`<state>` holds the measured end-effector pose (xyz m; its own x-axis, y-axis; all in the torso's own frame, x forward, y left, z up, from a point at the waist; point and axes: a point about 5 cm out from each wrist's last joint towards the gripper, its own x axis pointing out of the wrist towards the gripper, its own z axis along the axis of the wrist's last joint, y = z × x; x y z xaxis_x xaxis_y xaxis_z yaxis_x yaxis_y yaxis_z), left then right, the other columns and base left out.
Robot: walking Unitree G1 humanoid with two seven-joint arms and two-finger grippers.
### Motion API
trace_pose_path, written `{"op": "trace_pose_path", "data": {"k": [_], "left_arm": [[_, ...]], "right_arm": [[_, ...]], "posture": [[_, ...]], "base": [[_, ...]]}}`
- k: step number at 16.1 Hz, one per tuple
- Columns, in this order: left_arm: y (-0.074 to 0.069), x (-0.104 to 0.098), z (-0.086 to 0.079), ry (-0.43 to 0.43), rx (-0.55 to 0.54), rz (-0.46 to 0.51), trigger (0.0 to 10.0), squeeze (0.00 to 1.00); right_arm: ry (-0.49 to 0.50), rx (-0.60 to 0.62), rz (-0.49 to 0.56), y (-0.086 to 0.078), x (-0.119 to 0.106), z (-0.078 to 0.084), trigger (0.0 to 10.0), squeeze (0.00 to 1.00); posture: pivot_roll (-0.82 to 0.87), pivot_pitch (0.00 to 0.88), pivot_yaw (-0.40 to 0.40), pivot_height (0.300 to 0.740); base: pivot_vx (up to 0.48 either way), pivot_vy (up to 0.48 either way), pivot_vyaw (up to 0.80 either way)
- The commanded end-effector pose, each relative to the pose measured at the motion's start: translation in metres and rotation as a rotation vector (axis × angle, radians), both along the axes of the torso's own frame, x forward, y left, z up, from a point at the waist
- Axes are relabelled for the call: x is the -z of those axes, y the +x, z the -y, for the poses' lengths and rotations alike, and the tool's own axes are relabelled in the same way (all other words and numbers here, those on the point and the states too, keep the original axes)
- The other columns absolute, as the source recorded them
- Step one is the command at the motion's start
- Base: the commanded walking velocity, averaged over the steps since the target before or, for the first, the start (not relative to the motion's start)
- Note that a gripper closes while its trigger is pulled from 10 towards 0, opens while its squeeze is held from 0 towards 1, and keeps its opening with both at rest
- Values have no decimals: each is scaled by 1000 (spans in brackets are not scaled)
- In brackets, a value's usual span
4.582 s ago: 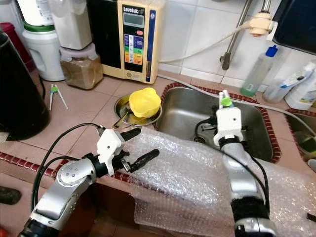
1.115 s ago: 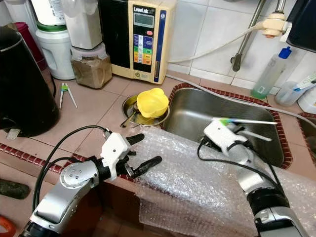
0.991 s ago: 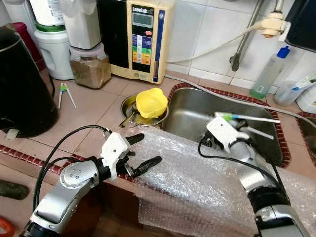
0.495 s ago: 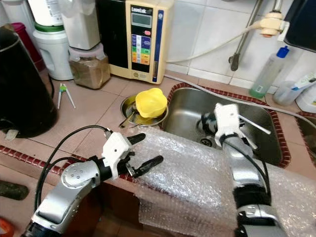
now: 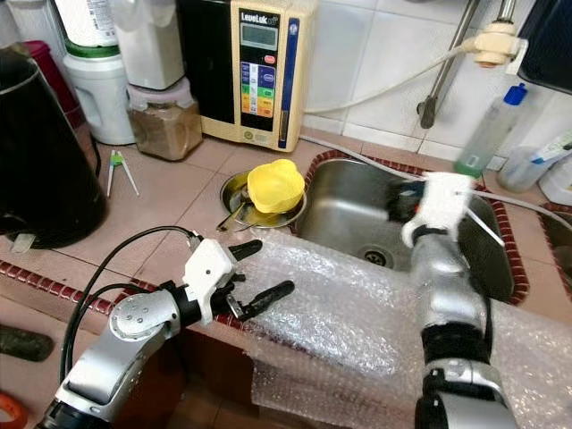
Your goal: Kitchen organization
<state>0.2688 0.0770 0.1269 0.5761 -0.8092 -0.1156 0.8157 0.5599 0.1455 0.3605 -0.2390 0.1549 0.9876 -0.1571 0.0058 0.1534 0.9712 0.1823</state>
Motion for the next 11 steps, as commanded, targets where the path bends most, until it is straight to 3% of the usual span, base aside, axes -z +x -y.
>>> {"op": "trace_pose_path", "data": {"k": [1,3,4,5,6,8,9,11], "left_arm": [[1,-1,3,7,10,10,10000,0],[1,-2,4,11,13,22,10000,0],[1,-2,4,11,13,22,10000,0],[1,-2,4,11,9,24,10000,0],[2,-2,3,10,4,27,10000,0],[2,-2,3,9,-2,28,10000,0],[2,-2,2,10,-3,29,10000,0],[3,-3,2,12,-5,31,10000,0]], "right_arm": [[-53,-56,13,1,-3,-9,10000,0],[-404,-40,-19,0,0,-12,10000,0],[-626,-15,-38,-1,2,-11,10000,0],[-936,-42,-58,-3,9,-15,10000,0],[-1089,-85,-67,-6,16,-18,10000,0],[-1159,-211,-125,-11,30,-22,10000,0],[-1252,-331,-189,-16,47,-25,10000,0],[-1255,-400,-271,-21,61,-22,10000,0]], "posture": [[187,0,-55,740],[185,0,-54,740],[186,0,-55,740],[187,0,-57,740],[188,0,-56,740],[188,0,-57,740],[187,0,-54,740],[188,0,-53,740]], "base": [[0,0,0],[0,0,0],[0,0,0],[0,0,0],[0,0,0],[0,0,0],[0,0,0],[0,0,0]]}}
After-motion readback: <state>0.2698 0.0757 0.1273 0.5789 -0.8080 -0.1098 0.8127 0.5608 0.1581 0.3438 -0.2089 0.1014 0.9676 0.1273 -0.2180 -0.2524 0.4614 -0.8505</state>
